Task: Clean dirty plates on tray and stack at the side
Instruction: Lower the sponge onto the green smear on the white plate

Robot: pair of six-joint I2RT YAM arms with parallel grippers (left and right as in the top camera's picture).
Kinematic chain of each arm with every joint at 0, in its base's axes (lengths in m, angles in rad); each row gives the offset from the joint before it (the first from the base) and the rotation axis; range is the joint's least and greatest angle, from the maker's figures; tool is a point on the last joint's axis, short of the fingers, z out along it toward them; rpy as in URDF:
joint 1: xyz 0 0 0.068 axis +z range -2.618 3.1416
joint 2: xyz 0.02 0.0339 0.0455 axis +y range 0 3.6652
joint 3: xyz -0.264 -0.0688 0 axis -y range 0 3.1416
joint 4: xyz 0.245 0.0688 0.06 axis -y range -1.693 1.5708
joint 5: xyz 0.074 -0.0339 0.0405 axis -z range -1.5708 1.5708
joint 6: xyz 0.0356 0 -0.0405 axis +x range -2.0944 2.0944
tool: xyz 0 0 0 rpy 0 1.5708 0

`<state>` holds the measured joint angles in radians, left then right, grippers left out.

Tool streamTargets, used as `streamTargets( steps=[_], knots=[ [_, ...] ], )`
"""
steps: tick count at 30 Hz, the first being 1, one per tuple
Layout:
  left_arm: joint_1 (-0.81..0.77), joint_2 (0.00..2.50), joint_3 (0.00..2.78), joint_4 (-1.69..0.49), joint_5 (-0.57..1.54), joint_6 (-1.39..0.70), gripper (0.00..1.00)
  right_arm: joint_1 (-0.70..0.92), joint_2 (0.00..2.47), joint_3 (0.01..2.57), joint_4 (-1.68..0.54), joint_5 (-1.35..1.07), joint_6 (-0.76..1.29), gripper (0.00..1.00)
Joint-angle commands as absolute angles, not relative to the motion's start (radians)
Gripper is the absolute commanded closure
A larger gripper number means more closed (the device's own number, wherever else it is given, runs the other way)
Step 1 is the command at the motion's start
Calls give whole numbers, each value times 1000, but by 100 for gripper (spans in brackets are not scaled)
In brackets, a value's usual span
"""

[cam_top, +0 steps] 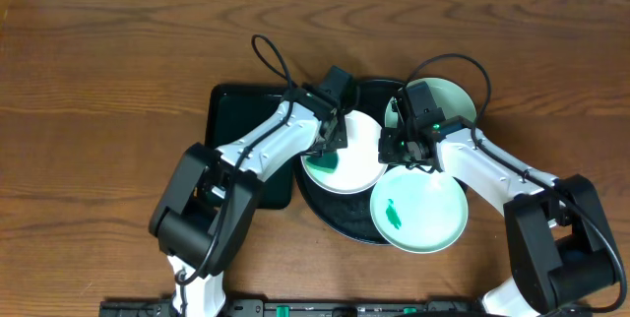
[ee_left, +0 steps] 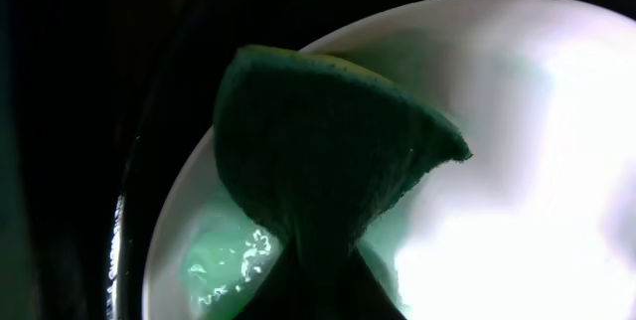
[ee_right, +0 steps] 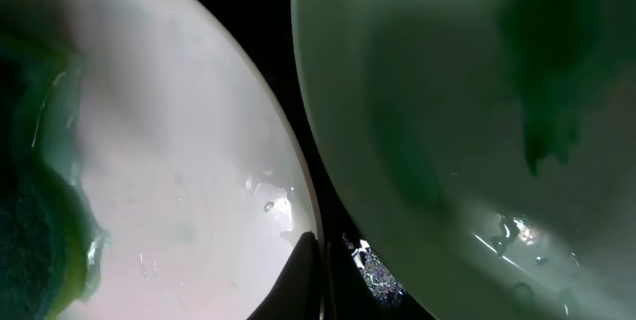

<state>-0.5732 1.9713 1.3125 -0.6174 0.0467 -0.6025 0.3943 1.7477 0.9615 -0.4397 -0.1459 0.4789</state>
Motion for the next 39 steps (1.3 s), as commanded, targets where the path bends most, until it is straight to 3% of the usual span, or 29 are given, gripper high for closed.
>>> streamTargets(
  steps=[1,29,39],
  knots=[
    [-569,2072,1297,-622,47,-611,93,408,1753,955,-438,-151,474,99],
    [-568,2136,1298,-535,533,-536,92,408,1753,954,-437,-151,474,99],
    [-568,1980,1298,-532,537,-537,93,408,1753,955,-430,-166,474,99]
  ],
)
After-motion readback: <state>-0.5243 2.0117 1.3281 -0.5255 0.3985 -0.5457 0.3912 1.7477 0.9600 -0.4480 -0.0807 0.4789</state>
